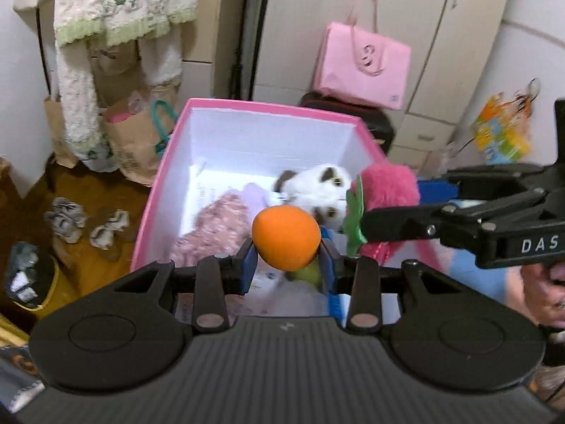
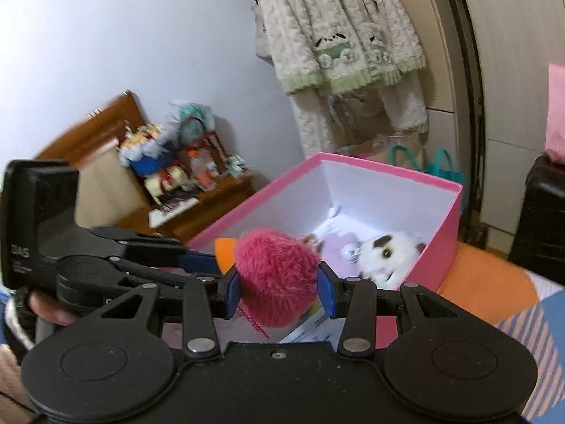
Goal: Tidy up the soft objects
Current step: 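Lower the keychain into the box and open the right tool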
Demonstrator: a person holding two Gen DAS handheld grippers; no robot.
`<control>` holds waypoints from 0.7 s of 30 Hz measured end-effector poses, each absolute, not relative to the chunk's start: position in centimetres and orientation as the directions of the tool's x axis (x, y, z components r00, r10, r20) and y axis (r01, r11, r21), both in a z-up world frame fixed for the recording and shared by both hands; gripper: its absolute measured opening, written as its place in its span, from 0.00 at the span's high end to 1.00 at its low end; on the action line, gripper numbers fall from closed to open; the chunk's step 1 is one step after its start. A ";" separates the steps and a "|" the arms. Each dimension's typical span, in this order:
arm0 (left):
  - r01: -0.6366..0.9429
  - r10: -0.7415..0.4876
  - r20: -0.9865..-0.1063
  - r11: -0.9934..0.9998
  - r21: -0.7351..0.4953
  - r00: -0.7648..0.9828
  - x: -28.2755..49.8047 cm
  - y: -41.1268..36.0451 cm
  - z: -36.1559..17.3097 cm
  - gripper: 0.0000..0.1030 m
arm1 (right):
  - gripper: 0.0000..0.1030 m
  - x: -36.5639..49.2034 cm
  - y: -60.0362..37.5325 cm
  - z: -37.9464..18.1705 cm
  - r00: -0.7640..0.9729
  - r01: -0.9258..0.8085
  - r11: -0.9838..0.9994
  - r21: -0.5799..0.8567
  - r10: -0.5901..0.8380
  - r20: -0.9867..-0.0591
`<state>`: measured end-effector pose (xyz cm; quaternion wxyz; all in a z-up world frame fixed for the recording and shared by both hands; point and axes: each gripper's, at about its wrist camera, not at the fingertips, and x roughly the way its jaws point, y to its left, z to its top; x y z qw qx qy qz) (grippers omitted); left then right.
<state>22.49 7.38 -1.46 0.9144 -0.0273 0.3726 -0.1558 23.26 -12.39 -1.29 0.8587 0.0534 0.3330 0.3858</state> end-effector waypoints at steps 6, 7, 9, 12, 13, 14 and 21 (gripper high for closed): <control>0.270 -0.359 -0.734 0.932 -0.243 0.576 24.4 7.9 -2.5 0.63 | 0.50 25.7 -10.7 -2.6 0.472 -0.622 0.722 0.301 0.653 -0.592; 0.272 -0.354 -0.740 0.933 -0.237 0.572 24.4 7.8 -2.6 0.64 | 0.50 26.0 -10.5 -2.9 0.468 -0.617 0.727 0.302 0.647 -0.602; 0.272 -0.335 -0.744 0.939 -0.212 0.578 24.3 7.6 -2.8 0.62 | 0.50 26.3 -10.3 -3.2 0.466 -0.616 0.731 0.294 0.639 -0.613; 0.274 -0.345 -0.738 0.936 -0.222 0.580 24.2 7.9 -2.9 0.61 | 0.50 26.4 -10.2 -3.5 0.477 -0.611 0.741 0.277 0.624 -0.619; 0.271 -0.343 -0.734 0.937 -0.221 0.587 24.0 7.9 -2.8 0.59 | 0.49 26.5 -10.2 -3.5 0.484 -0.609 0.746 0.269 0.618 -0.620; 0.270 -0.339 -0.729 0.938 -0.216 0.595 24.0 8.0 -2.7 0.56 | 0.49 26.6 -10.1 -3.5 0.491 -0.604 0.752 0.264 0.612 -0.620; 0.285 -0.360 -0.702 0.931 -0.228 0.614 22.5 8.2 -1.8 0.41 | 0.40 25.5 -10.0 -3.4 0.531 -0.563 0.778 0.280 0.600 -0.598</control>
